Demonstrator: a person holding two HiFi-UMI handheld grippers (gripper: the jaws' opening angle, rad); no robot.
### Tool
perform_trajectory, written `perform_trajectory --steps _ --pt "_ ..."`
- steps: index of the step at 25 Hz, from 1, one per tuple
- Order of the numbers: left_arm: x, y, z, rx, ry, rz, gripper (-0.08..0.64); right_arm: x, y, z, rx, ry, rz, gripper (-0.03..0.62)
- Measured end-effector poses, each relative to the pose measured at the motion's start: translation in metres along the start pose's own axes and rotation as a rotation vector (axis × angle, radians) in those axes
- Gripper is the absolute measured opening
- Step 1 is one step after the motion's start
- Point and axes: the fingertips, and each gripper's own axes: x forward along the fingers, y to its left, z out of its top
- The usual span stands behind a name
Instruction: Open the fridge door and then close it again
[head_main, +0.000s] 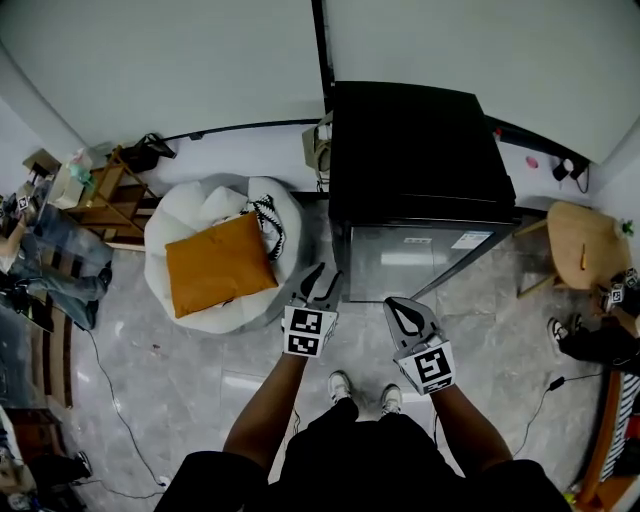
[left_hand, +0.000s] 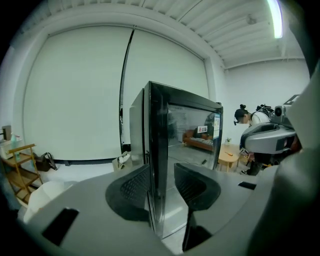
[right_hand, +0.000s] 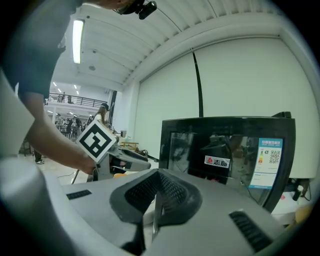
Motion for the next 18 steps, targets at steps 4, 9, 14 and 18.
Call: perform_trajectory --steps 4,9,14,18 --pt "0.022 0.006 -0.003 0.037 0.026 -0.017 0.175 0.003 0.002 0.0 0.008 0.009 -0.01 0.018" --pt "0.042 0.013 -0.01 0.045 0.072 -0.041 0.175 0.003 0.001 -0.003 -0.003 0.024 -0.041 0.018" --pt "0.053 0.011 -0.01 0.1 0.073 -0.088 0.173 0.002 0.003 -0.008 -0.007 0.04 -0.061 0.018" --pt "0.061 0.01 -0.004 0.153 0.069 -0.107 0.169 -0.002 0.004 -0.01 -0.002 0.049 -0.073 0.018"
